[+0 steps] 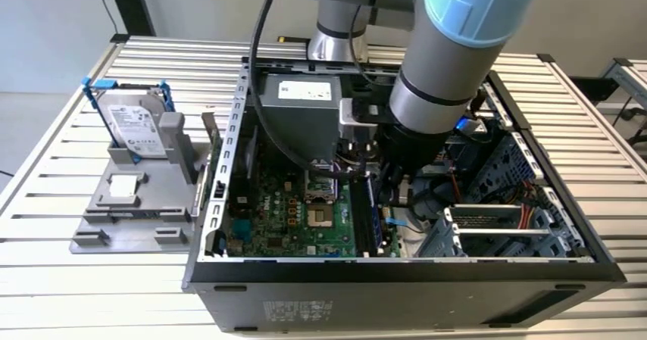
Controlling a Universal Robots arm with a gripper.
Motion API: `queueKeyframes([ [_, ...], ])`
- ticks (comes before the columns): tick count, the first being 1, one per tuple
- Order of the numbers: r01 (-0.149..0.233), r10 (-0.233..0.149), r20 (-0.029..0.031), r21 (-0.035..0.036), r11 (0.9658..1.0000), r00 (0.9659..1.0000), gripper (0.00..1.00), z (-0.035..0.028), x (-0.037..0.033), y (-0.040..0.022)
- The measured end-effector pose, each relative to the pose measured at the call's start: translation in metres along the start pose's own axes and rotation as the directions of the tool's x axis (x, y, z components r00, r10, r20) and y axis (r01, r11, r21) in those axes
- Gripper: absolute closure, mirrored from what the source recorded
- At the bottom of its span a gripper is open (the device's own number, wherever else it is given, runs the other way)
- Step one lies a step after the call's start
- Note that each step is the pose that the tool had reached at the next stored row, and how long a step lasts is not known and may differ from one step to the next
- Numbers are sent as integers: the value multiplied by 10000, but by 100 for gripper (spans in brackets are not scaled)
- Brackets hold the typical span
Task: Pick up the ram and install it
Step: 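Press down the ram until it locks into place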
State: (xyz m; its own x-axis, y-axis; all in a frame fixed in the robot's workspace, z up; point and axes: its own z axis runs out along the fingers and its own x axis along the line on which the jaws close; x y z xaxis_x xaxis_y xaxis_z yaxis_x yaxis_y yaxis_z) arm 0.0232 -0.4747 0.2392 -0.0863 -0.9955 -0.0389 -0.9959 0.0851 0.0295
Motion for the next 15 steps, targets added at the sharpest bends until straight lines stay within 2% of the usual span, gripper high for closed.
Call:
queueKeyframes([
  [3, 0, 0, -1, -3, 10000, 10000, 100, -134, -5, 5],
  [5, 0, 0, -2, -12, 10000, 10000, 100, -169, -6, 6],
  [6, -1, 1, -4, -12, 10000, 10000, 100, -208, -8, 7],
  [15, -1, 1, -9, -13, 10000, 10000, 100, -617, -24, 19],
])
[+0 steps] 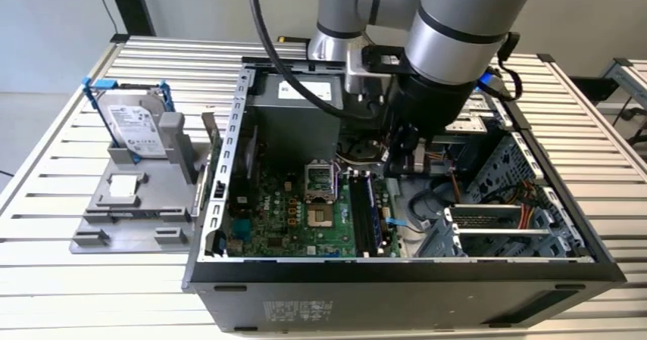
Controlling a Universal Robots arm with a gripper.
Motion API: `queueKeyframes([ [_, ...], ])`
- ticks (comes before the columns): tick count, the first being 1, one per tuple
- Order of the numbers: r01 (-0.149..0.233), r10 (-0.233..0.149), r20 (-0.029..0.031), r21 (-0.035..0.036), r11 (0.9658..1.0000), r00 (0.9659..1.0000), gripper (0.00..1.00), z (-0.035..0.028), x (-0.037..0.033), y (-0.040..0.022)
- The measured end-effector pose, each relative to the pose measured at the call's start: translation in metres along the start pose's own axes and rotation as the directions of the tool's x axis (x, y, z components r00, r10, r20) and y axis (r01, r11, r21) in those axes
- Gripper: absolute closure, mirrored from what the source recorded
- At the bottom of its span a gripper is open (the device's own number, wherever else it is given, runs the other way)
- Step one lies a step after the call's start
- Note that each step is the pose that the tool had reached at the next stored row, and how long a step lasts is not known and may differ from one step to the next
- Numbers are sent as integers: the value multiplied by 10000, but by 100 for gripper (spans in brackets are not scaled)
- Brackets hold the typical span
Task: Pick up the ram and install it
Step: 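Press down the ram until it locks into place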
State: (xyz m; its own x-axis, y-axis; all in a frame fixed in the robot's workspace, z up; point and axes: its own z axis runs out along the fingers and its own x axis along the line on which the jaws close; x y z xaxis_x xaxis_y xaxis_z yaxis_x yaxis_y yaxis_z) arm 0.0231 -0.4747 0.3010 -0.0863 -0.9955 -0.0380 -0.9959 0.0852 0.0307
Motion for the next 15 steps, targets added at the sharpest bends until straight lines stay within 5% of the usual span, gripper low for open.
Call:
queueKeyframes([
  [15, 1, -1, 40, -2, 10000, 10000, 100, -11, 0, 0],
])
